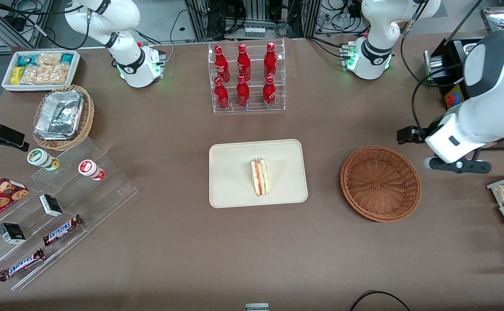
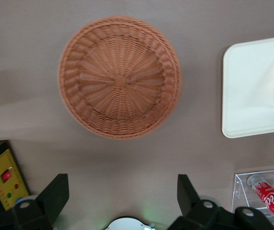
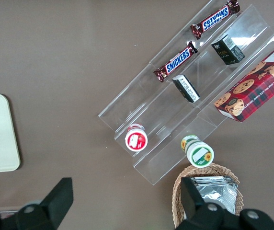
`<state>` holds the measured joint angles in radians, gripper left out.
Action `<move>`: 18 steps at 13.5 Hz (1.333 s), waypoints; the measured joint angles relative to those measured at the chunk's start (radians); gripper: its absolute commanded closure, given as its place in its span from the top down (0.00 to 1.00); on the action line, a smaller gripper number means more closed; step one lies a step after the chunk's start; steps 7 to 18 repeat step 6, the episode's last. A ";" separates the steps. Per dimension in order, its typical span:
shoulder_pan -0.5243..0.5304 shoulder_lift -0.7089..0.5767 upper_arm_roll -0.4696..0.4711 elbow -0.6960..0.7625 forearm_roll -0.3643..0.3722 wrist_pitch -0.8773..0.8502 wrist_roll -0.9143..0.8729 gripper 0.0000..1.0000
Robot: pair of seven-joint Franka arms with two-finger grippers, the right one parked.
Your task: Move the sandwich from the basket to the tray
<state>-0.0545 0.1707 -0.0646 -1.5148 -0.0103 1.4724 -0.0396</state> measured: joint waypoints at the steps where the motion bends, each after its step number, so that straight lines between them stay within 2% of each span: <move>1: 0.006 -0.011 0.019 0.000 0.001 -0.001 0.002 1.00; 6: 0.015 -0.044 0.101 0.010 0.001 -0.001 0.007 1.00; 18: 0.015 -0.044 0.101 0.010 0.001 -0.001 0.007 1.00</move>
